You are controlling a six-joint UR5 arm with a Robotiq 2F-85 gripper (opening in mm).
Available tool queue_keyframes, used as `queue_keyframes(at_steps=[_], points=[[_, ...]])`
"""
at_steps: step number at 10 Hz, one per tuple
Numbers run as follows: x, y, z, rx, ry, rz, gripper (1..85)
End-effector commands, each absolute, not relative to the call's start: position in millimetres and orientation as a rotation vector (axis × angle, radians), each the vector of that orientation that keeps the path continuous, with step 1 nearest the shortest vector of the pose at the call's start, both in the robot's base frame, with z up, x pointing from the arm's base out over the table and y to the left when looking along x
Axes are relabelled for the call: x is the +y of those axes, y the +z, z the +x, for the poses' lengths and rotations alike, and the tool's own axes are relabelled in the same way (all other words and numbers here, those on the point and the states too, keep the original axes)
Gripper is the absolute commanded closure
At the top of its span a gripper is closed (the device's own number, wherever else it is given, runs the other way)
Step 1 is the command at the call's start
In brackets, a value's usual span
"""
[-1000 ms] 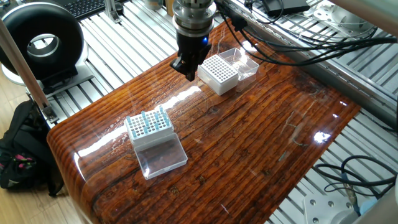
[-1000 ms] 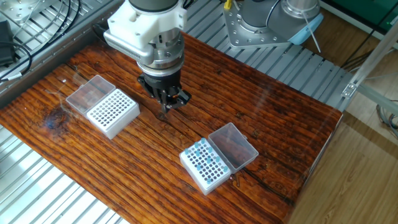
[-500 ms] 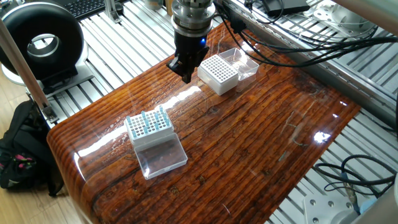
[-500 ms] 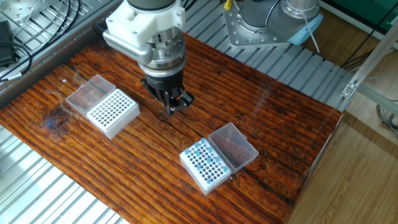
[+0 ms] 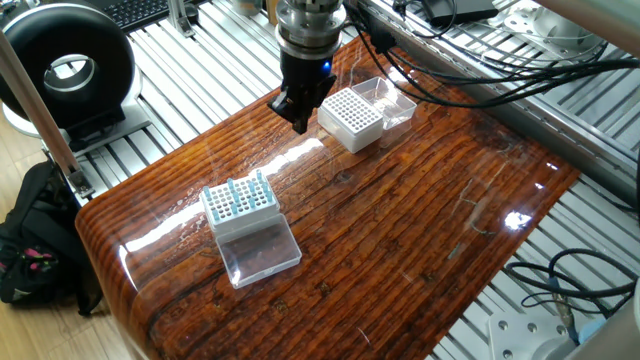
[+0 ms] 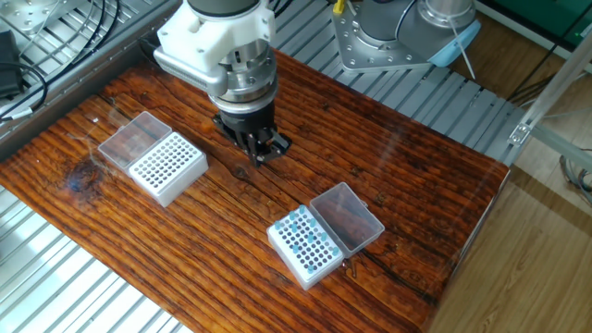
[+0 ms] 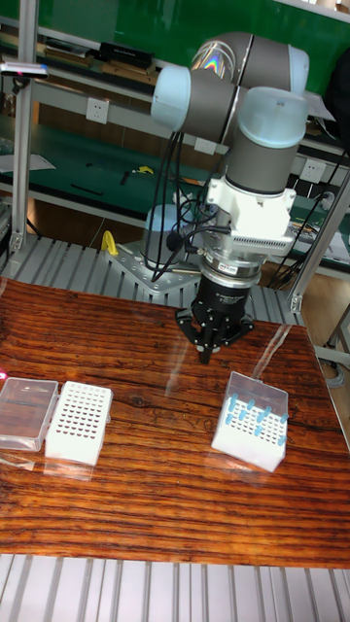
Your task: Transfer all medium pipette tips from one holder to another
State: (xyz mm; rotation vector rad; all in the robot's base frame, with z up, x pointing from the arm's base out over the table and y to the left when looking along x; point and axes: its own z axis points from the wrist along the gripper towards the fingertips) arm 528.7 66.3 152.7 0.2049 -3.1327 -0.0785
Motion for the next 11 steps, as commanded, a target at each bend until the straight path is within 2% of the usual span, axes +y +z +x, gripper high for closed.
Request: queue_keyframes(at_steps=[1, 4, 7, 11], points=[[54.9, 154.1, 515.5, -3.069, -0.022, 0.327, 84.7], [47.3, 154.7, 507.7, -3.011, 0.010, 0.507, 84.7], [46.5, 153.2, 515.7, -3.033, 0.032, 0.504, 84.7], [72.9, 148.4, 523.7, -2.987, 0.018, 0.459, 84.7]])
